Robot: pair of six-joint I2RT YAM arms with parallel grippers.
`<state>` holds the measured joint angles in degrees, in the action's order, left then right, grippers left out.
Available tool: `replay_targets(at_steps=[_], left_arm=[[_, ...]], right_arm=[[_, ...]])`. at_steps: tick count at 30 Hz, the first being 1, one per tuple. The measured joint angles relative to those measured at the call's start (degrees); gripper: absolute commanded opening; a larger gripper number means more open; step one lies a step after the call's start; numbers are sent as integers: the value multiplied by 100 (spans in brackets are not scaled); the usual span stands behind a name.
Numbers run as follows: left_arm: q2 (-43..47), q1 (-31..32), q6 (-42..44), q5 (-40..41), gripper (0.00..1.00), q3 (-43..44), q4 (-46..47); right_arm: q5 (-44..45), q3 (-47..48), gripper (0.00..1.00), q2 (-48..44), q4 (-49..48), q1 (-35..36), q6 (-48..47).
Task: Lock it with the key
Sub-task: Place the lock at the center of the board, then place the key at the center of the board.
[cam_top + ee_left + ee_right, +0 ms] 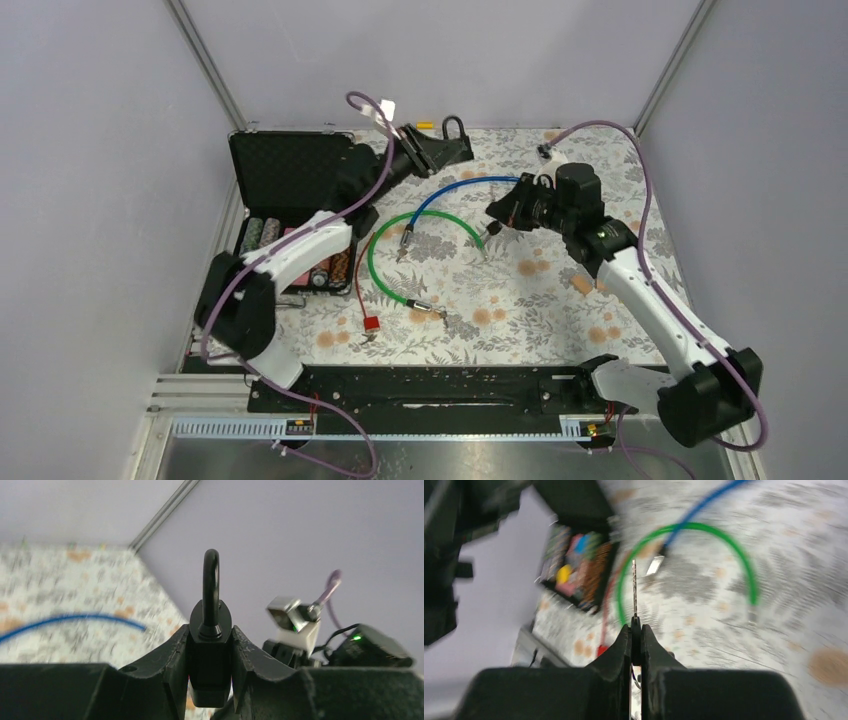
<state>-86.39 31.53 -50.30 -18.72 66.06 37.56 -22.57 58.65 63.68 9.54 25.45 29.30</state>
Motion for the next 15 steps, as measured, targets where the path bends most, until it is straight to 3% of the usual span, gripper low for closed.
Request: replay_targets(at_steps=[8,15], left_arm=[[-2826,313,-1097,-107,0,824,-527],[-4356,1080,-2057,-247,0,2177,-1139]], right_arm=[[1386,-503,0,859,588,-1624,643],[1808,-673,0,1429,627,-2039,826]])
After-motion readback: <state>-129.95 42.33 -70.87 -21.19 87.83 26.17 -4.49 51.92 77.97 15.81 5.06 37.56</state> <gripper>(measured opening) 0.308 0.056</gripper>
